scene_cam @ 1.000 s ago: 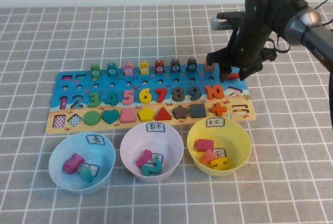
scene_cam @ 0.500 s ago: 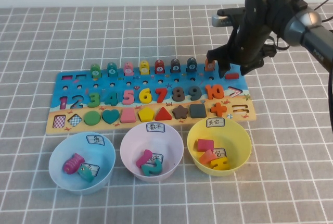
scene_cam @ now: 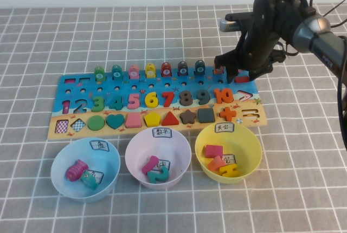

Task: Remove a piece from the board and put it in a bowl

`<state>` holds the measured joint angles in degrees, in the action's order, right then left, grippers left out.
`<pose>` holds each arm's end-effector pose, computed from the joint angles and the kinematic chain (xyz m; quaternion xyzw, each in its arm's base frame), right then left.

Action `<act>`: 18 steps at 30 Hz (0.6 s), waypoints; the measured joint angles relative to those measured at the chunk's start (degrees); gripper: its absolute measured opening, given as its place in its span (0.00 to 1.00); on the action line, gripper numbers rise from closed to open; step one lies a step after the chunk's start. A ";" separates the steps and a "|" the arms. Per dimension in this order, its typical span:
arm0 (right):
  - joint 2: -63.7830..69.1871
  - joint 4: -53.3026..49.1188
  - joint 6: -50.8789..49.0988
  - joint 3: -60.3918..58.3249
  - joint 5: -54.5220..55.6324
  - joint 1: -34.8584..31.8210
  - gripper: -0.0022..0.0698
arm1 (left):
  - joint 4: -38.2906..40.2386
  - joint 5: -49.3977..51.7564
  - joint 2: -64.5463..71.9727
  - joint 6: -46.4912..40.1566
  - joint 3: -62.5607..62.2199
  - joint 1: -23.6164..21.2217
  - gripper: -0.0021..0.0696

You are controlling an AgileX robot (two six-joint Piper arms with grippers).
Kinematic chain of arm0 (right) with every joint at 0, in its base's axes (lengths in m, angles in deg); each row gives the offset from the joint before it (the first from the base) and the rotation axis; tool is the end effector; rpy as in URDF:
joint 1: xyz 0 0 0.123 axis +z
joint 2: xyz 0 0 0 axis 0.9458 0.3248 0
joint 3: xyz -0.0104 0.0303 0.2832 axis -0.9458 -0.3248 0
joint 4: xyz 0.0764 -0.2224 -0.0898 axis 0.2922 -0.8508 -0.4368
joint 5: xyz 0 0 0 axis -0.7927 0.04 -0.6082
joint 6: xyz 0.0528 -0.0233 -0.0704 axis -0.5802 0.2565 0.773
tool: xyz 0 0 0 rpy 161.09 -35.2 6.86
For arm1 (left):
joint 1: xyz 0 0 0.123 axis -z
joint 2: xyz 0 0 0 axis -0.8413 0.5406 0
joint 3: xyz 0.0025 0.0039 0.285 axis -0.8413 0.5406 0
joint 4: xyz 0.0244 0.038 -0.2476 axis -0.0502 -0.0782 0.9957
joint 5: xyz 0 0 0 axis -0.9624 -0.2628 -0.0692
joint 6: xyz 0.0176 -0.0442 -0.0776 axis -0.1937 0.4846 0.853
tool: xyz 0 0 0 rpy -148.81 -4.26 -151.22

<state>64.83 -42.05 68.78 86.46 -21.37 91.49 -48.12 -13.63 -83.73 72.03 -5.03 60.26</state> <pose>0.4933 0.1846 0.1906 -0.0623 0.9815 0.0562 0.1722 0.0526 -0.0027 0.1717 0.0361 0.8035 -0.0042 0.5943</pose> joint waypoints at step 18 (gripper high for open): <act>0.00 -1.07 0.00 0.00 0.12 0.00 0.51 | 0.00 0.00 0.00 0.00 0.00 0.00 0.02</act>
<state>64.83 -43.12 68.78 86.46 -21.25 91.49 -48.12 -13.63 -83.73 72.03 -5.03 60.26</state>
